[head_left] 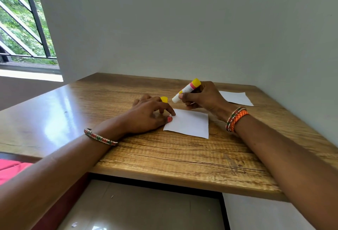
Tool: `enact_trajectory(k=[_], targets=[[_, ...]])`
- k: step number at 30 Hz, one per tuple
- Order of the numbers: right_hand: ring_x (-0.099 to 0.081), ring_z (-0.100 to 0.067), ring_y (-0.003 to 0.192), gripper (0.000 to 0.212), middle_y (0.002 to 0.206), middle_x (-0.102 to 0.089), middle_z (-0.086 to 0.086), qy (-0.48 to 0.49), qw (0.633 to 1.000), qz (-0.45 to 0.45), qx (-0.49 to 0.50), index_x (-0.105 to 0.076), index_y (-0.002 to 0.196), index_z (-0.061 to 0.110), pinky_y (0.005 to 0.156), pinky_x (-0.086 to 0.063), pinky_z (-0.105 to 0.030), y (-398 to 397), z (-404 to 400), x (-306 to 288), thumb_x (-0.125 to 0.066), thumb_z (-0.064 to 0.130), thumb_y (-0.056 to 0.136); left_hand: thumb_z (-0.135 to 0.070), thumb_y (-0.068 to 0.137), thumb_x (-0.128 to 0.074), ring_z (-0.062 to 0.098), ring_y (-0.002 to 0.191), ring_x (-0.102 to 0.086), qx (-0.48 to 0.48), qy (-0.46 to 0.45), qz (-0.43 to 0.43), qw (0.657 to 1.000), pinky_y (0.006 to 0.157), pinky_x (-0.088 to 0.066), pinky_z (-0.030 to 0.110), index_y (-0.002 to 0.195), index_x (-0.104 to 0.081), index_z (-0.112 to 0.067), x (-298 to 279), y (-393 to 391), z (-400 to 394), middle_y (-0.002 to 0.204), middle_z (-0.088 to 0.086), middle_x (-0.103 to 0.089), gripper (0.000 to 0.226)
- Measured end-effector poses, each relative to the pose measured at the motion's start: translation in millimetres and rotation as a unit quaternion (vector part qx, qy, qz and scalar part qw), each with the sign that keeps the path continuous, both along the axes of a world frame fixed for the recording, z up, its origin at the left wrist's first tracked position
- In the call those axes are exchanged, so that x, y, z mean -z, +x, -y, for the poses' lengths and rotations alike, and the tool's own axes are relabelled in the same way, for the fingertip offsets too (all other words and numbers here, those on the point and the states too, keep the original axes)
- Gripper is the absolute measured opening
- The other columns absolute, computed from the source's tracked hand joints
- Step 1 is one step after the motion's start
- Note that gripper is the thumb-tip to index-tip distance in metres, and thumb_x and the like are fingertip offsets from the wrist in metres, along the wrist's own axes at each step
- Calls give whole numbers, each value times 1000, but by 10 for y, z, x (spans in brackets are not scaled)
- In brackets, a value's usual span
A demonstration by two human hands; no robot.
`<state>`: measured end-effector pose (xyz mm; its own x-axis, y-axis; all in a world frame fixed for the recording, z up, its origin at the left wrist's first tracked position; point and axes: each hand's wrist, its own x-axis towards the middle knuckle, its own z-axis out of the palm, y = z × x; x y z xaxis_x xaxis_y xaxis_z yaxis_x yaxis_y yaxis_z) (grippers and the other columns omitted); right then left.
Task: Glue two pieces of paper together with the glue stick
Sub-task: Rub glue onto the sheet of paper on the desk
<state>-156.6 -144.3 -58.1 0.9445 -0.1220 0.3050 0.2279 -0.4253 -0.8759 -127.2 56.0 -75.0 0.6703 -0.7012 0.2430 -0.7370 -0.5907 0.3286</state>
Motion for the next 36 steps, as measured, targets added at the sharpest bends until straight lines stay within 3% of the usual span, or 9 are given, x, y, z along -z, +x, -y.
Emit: enact_trajectory(k=[4,8,16,23,31,36], targets=[[-59,-10,65,26,77,-63,1,-76,997,19,22,-64,96,8,53,-52,-20,25,-16,17,-73,23,77,-46,88,-50,14,114,-29,-7,3,-16,1000,98,-19,35,113,-57,-42,-11,-9,-13,103,-8,-50,25],[-56,-3,63,22,74,-61,9,-120,992,35,36,-65,90,13,49,-43,-7,35,-31,12,-75,27,76,-48,87,-51,14,115,-30,-5,6,-22,1000,96,-17,34,112,-57,-43,-19,-16,-17,104,-8,-50,26],[-56,-1,65,32,83,-63,3,-173,983,41,44,-69,101,8,47,-38,2,65,-31,30,-75,27,75,-45,89,-50,13,126,-19,6,11,-49,999,107,-19,44,111,-55,-41,-17,-18,-11,126,-8,-38,23],[-58,-3,65,30,81,-64,2,-178,983,44,25,-70,97,9,52,-44,-2,67,-50,26,-76,26,74,-46,89,-50,12,120,-23,1,18,-46,999,105,-20,45,111,-55,-41,-17,10,-3,120,-6,-44,24],[-57,-4,65,28,83,-65,-1,-182,982,45,19,-69,98,7,52,-44,-4,59,-63,21,-75,24,76,-48,89,-49,14,118,-29,-5,15,-30,999,97,-13,35,111,-56,-41,-12,0,-1,110,-8,-49,24],[-55,-4,67,29,86,-62,1,-192,981,35,25,-66,100,7,59,-42,-13,51,-87,6,-73,23,77,-48,89,-48,14,118,-29,-9,18,-15,1000,94,-11,33,112,-55,-40,-19,-22,11,109,-8,-50,25]])
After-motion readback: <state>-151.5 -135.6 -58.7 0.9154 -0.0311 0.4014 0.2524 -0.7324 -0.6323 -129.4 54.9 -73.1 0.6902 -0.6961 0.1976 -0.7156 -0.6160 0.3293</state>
